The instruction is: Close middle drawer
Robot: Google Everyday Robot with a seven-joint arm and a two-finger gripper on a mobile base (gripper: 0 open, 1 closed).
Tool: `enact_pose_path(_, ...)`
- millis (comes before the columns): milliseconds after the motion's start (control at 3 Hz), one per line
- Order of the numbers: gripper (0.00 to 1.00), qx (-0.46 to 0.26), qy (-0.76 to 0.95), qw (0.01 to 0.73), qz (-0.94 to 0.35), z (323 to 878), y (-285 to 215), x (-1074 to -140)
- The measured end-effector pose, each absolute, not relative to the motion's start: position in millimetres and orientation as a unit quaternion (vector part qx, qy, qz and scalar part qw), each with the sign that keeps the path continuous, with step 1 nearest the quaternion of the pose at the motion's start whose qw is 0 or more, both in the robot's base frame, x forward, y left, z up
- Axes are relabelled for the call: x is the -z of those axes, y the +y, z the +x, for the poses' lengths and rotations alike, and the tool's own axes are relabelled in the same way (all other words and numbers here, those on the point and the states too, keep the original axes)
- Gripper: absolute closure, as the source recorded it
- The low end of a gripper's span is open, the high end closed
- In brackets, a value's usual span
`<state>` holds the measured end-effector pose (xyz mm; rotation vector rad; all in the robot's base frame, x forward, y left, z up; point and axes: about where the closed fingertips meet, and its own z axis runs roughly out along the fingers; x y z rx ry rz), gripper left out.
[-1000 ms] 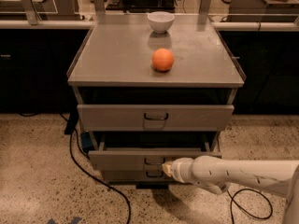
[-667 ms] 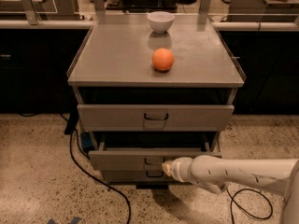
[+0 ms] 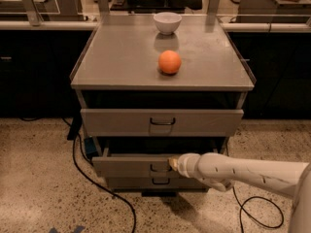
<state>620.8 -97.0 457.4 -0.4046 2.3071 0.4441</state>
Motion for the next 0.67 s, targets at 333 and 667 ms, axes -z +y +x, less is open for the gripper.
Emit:
enact_pose_path(333,1.00,-0.164,0.889,0.403,-0.144,669.1,-91.7,-481.2)
enact_pose_path(667,1.00,-0.169,0.890,0.399,-0.141,663.9,-93.7,-479.9)
